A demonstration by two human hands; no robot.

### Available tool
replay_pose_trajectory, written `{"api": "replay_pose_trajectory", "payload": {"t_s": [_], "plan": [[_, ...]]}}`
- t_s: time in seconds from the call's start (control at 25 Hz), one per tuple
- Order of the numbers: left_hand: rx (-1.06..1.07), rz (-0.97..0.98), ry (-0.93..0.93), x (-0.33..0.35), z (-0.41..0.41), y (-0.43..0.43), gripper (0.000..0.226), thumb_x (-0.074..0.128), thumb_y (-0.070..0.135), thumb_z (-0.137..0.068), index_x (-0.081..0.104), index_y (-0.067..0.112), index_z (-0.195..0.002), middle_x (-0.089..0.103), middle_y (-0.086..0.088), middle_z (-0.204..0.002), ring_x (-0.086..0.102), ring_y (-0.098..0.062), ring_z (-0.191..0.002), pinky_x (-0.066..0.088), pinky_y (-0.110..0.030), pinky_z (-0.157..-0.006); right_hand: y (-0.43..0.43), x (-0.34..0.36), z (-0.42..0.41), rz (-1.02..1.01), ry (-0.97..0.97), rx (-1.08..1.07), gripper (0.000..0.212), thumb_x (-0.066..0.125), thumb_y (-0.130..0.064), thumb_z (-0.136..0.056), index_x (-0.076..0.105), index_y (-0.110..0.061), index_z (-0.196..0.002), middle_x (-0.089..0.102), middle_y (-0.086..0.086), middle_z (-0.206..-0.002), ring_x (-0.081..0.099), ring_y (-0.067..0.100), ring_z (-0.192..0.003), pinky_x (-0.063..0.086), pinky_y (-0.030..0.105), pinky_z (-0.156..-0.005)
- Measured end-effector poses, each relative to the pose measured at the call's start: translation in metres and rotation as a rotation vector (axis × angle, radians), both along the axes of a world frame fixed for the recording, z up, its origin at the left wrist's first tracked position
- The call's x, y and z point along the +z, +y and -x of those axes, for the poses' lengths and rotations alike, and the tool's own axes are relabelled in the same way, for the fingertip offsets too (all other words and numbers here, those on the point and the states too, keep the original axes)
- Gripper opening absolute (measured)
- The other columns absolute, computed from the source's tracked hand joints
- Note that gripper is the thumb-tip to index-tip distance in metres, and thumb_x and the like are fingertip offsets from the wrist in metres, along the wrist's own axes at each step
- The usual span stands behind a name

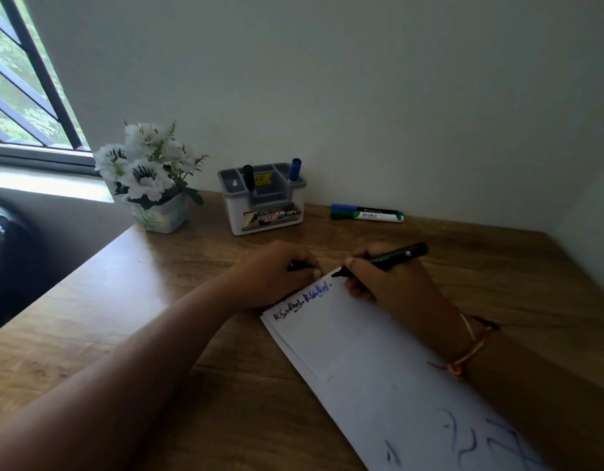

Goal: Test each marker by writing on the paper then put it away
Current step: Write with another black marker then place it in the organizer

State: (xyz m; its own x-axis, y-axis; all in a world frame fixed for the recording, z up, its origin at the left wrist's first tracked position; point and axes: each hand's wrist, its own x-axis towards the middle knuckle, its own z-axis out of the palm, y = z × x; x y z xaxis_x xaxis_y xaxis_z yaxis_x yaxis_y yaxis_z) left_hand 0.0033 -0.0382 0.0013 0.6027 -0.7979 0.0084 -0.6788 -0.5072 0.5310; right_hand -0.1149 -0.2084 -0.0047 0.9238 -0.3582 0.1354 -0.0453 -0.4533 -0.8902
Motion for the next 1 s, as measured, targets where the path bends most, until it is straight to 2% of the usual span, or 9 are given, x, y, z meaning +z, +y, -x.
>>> {"api": "replay_pose_trajectory", "payload": {"t_s": [0.2,0.32,0.52,0.8,0.88,1.0], "plan": [[-0.010,0.001,0.036,-0.0020,0.0014,-0.0010,0.013,0.062,0.039,-0.094,0.070,0.036,-0.104,0.067,0.019,-0.099,0.060,0.002,-0.089,0.048,-0.018,-0.076,0.0015,-0.0016,-0.0015,0.023,-0.018,-0.026,0.018,0.058,-0.019,-0.092,0.071,-0.007,-0.090,0.072,0.005,-0.067,0.069,0.010,-0.056,0.050,0.012,-0.051],[0.003,0.010,0.017,-0.0037,0.0020,-0.0016,0.015,0.066,0.039,-0.091,0.072,0.034,-0.104,0.068,0.018,-0.100,0.060,0.002,-0.089,0.048,-0.017,-0.076,0.0025,-0.0017,-0.0024,0.040,0.000,-0.031,0.019,0.057,-0.022,-0.092,0.071,-0.009,-0.088,0.071,0.003,-0.065,0.068,0.009,-0.055,0.049,0.012,-0.050],[0.023,0.036,0.027,-0.0063,0.0029,-0.0027,0.013,0.070,0.036,-0.088,0.073,0.035,-0.101,0.070,0.016,-0.102,0.063,-0.003,-0.092,0.053,-0.025,-0.082,0.0030,0.0032,-0.0047,0.119,0.109,0.022,0.016,0.057,-0.023,-0.093,0.070,-0.015,-0.088,0.071,0.000,-0.068,0.067,0.011,-0.059,0.051,0.017,-0.054],[0.019,0.054,0.023,-0.0072,0.0027,-0.0024,0.011,0.072,0.034,-0.087,0.074,0.037,-0.097,0.070,0.018,-0.097,0.062,0.000,-0.088,0.050,-0.018,-0.075,0.0049,0.0042,-0.0032,0.302,0.115,0.033,0.016,0.058,-0.028,-0.092,0.070,-0.021,-0.083,0.073,0.005,-0.076,0.069,0.020,-0.070,0.059,0.036,-0.071],[0.023,0.060,0.023,-0.0073,0.0030,-0.0021,0.011,0.072,0.033,-0.087,0.074,0.035,-0.098,0.071,0.017,-0.099,0.063,0.000,-0.089,0.051,-0.019,-0.077,0.0059,0.0032,-0.0037,0.361,0.094,0.023,0.014,0.060,-0.026,-0.089,0.069,-0.020,-0.080,0.071,0.003,-0.074,0.067,0.018,-0.068,0.058,0.038,-0.070],[0.024,0.052,0.035,-0.0072,0.0028,-0.0027,0.010,0.073,0.033,-0.086,0.074,0.036,-0.096,0.071,0.016,-0.099,0.064,-0.002,-0.090,0.054,-0.022,-0.079,0.0045,0.0027,-0.0053,0.325,0.094,-0.009,0.012,0.061,-0.024,-0.086,0.071,-0.019,-0.081,0.072,0.002,-0.072,0.068,0.018,-0.068,0.059,0.038,-0.068]]}}
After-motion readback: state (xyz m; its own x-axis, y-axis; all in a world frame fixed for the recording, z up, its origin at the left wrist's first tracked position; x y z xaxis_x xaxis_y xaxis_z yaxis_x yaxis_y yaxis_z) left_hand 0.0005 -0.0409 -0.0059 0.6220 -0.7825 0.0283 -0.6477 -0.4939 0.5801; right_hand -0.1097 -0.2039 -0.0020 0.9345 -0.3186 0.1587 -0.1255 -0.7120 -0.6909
